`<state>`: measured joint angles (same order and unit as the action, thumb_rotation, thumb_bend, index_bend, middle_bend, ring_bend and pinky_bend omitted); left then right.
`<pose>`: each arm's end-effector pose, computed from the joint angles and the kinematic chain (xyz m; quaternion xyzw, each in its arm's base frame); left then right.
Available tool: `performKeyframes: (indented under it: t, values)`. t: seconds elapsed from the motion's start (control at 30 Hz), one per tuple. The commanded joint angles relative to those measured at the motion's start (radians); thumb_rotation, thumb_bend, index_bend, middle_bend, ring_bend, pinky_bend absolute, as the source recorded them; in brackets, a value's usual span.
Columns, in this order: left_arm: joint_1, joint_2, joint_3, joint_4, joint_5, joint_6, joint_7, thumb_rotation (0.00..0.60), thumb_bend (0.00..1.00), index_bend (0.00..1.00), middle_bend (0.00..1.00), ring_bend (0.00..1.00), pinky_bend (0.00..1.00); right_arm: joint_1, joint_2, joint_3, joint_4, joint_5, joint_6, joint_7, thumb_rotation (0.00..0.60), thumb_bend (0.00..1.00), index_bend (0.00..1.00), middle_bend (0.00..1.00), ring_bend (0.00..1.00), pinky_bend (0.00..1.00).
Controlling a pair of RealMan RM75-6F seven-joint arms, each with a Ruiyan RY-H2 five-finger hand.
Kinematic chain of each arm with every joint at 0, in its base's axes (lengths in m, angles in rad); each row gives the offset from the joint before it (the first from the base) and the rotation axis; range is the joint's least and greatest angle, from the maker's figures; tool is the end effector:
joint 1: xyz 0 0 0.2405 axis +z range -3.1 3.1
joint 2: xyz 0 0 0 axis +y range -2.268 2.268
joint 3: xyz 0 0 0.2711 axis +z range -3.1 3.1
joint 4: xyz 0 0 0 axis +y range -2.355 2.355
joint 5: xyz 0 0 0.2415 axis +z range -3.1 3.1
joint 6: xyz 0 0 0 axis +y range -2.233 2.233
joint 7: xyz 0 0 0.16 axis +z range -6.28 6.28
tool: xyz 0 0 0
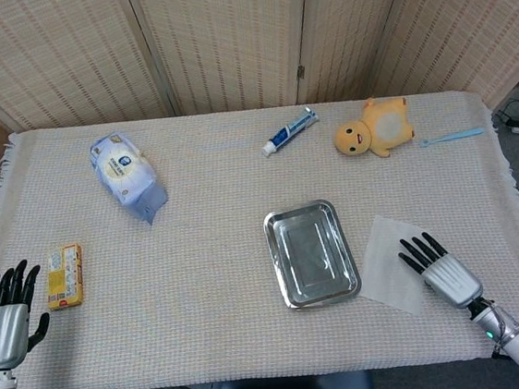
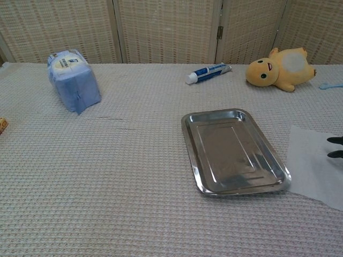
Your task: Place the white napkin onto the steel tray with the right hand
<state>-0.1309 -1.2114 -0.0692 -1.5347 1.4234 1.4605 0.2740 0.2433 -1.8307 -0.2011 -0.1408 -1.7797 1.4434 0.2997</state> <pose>-0.3451 0.2217 0.1165 -0.6247 -0.3169 -0.3082 0.6436 -0.4351 -0.2505 0.0098 0.8244 -0.1772 0.2426 0.4798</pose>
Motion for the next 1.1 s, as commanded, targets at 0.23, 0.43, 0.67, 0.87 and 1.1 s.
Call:
performKeyframes:
  t: [0.23,0.43,0.67,0.87,1.1]
  values:
    - [0.003,0.002,-0.002,0.001,-0.001,0.007,-0.001,0.6,0.45,0.0,0.0,0.0,0.0,0.019,-0.01,-0.003,0.0,-0.001,-0.014,0.0,0.6,0.45,0.14,0.0,0.0,0.0]
    - [0.005,0.001,-0.004,0.002,-0.003,0.013,0.002,0.6,0.45,0.0,0.0,0.0,0.0,0.027,-0.014,-0.005,-0.002,-0.002,-0.015,0.005,0.6,0.45,0.17,0.0,0.0,0.0]
    - [0.006,0.001,-0.004,0.003,-0.001,0.016,0.003,0.6,0.45,0.0,0.0,0.0,0.0,0.031,-0.02,-0.003,0.0,0.001,-0.008,0.018,0.6,0.45,0.42,0.0,0.0,0.0]
    - [0.008,0.001,-0.004,0.002,0.001,0.021,0.004,0.6,0.45,0.0,0.0,0.0,0.0,0.033,-0.024,0.005,0.0,0.009,0.01,0.03,0.6,0.45,0.51,0.03,0.0,0.0]
    - [0.008,0.001,-0.003,-0.001,0.005,0.023,0.004,0.6,0.45,0.0,0.0,0.0,0.0,0.031,-0.029,0.017,0.003,0.022,0.036,0.045,0.6,0.45,0.64,0.13,0.0,0.0]
